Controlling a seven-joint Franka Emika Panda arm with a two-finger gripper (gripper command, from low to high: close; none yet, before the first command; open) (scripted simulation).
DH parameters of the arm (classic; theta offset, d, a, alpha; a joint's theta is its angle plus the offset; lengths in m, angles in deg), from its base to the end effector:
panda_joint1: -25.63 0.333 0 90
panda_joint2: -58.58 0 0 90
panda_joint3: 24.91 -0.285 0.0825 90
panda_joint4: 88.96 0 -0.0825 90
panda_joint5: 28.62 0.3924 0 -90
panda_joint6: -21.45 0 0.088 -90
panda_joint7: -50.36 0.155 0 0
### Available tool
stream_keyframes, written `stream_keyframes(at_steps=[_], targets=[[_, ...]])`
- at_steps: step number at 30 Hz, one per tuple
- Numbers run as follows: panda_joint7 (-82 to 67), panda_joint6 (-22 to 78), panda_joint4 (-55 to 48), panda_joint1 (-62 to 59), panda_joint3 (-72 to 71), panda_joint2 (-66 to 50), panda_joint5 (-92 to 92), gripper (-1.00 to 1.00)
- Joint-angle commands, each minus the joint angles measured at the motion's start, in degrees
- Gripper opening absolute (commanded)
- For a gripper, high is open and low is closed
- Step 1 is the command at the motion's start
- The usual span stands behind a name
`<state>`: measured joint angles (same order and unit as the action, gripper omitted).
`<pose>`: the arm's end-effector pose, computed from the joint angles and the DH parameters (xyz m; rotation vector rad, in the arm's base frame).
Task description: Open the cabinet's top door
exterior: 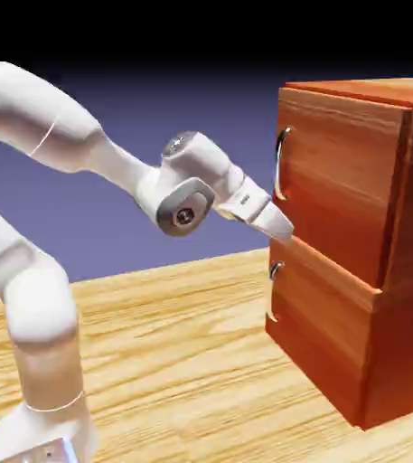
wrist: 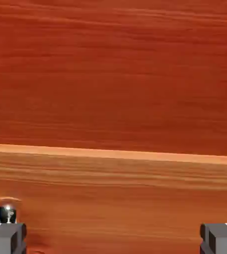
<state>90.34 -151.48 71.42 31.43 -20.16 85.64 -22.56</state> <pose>0.4523 0.0045 0.3506 -2.4859 1.0280 -0.8582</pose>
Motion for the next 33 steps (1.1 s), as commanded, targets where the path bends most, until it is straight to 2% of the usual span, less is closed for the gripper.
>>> stream_keyframes(at_steps=[1,33], targets=[[-0.92,0.4,-0.23,1.9,1.76,-2.08,2.25,0.0],[-29.27,13.17,-9.05,63.46,55.8,-68.54,73.04,0.0]])
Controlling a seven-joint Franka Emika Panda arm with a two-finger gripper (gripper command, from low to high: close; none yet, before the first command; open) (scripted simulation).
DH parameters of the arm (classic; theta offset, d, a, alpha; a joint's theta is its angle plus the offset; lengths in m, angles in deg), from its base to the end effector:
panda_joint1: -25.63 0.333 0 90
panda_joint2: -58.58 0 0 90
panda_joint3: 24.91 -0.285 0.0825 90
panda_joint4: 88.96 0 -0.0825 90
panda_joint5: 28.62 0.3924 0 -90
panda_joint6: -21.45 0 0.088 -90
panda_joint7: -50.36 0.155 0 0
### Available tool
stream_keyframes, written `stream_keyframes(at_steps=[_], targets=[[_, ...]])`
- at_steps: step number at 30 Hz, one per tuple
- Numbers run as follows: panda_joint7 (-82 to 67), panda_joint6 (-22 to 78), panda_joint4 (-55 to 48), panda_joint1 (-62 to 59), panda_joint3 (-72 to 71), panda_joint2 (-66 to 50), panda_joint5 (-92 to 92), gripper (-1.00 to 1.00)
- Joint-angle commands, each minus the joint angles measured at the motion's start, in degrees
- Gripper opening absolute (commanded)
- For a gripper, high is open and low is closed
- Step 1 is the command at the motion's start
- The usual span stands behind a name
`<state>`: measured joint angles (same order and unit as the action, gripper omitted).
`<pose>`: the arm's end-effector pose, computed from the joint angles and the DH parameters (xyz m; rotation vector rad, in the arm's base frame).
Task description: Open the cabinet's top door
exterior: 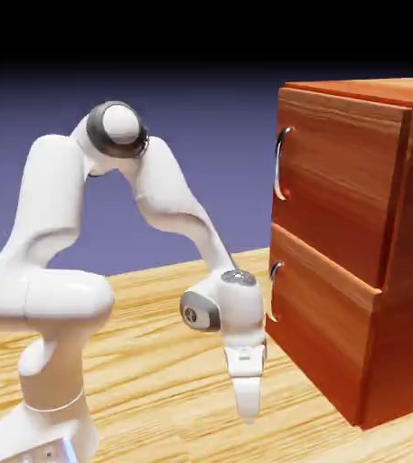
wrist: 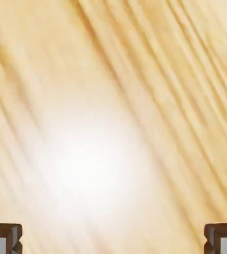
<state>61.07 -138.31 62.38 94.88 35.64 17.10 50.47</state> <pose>0.3747 -0.1129 0.0802 2.4022 -1.7549 0.3357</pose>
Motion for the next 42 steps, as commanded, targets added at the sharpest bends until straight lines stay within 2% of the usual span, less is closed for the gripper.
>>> stream_keyframes(at_steps=[1,24,30,35,36,42], targets=[[-0.89,0.4,-0.28,1.93,1.69,-2.08,2.21,0.0],[-21.27,9.55,-6.57,46.1,40.54,-49.77,53.0,0.0],[-24.77,10.28,-4.4,48.64,48.74,-54.12,60.28,0.0],[-25.66,12.01,-11.81,39.26,47.64,-53.45,64.02,0.0],[-25.66,12.01,-11.81,39.26,47.64,-53.45,64.02,-1.0],[-31.92,23.09,-1.43,45.75,51.15,-54.66,67.16,-1.0]])
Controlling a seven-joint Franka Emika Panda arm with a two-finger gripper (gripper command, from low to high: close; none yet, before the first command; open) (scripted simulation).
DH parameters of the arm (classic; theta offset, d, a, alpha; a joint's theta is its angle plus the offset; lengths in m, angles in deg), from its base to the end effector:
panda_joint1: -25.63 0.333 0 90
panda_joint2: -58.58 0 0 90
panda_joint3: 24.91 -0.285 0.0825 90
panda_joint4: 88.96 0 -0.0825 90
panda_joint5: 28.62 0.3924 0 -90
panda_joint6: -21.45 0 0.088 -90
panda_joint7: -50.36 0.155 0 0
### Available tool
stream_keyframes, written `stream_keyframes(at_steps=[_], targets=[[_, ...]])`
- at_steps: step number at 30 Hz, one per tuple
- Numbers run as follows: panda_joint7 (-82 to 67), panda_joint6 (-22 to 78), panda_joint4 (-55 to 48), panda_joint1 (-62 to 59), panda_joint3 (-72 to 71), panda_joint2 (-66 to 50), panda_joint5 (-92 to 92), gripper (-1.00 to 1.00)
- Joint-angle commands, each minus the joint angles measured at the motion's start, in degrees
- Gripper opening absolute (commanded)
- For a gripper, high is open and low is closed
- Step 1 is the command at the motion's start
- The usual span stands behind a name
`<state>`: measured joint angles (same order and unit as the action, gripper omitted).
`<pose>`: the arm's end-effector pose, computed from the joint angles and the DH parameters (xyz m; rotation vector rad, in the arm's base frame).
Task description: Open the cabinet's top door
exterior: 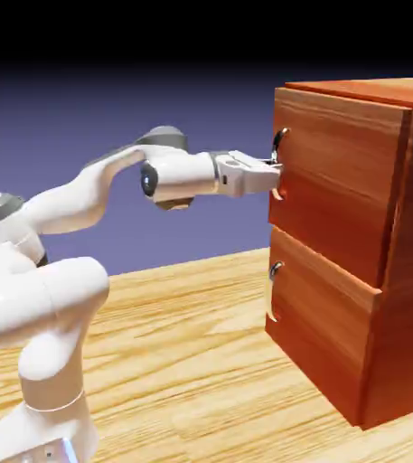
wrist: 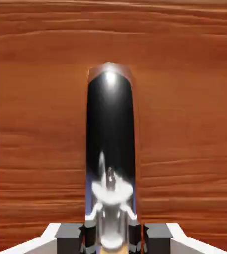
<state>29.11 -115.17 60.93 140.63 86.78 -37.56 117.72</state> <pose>0.4563 0.0715 0.4988 -1.7640 0.6443 -1.7037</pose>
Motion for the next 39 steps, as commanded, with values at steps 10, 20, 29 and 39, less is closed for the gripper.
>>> stream_keyframes(at_steps=[10,20,29,39], targets=[[-10.37,24.68,17.9,7.62,12.21,0.43,-3.68,-1.0],[-19.14,49.6,25.58,1.66,29.47,5.07,-17.11,-1.0],[-31.22,71.87,23.64,-10.87,43.42,18.78,-35.11,-1.0],[-47.57,86.68,13.96,-20.54,49.44,39.55,-55.71,-1.0]])
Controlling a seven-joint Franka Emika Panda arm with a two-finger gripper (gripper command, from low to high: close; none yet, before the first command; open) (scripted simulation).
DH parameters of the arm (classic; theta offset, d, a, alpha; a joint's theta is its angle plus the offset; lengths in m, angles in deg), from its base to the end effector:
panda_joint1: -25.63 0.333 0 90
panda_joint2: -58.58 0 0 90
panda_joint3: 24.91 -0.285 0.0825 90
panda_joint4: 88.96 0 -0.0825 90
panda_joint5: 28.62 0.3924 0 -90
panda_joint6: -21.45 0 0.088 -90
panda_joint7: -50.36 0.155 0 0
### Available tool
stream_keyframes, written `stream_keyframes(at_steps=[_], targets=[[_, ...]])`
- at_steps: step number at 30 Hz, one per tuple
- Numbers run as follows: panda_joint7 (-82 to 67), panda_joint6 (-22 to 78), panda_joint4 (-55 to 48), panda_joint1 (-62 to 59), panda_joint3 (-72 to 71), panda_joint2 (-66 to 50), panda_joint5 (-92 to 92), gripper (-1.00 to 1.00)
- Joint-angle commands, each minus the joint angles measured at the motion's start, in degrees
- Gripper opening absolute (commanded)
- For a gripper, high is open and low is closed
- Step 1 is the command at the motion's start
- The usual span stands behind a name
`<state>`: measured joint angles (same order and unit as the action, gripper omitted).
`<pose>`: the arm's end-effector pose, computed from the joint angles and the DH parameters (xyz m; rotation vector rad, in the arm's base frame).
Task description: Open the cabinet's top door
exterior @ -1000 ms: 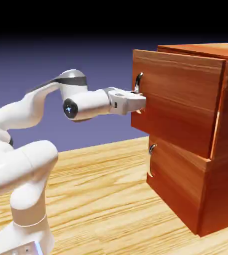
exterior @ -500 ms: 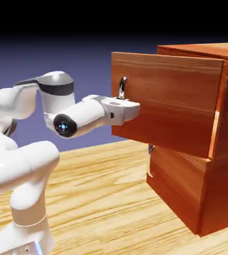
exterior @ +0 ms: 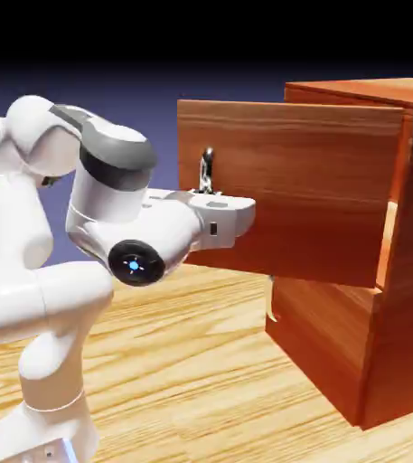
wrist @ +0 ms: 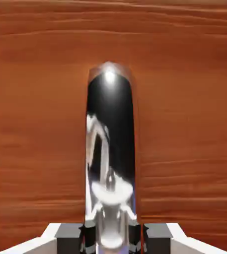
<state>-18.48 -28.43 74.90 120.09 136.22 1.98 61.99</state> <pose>0.2610 -0.1172 0.4734 -1.6829 -0.1109 -1.1119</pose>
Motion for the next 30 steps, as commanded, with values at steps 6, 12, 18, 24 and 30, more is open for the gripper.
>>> stream_keyframes(at_steps=[6,12,18,24,30], targets=[[-8.71,4.12,-7.9,-2.53,0.97,12.46,-11.19,-1.0],[-15.67,6.7,-17.24,-3.34,1.19,24.92,-21.43,-1.0],[-20.52,9.07,-28.17,-3.02,0.85,37.38,-30.54,-1.0],[-23.13,12.01,-40.5,-2.0,-0.12,49.56,-38.27,-1.0],[-23.67,14.01,-47.87,-1.2,-0.92,56.19,-41.95,1.0]])
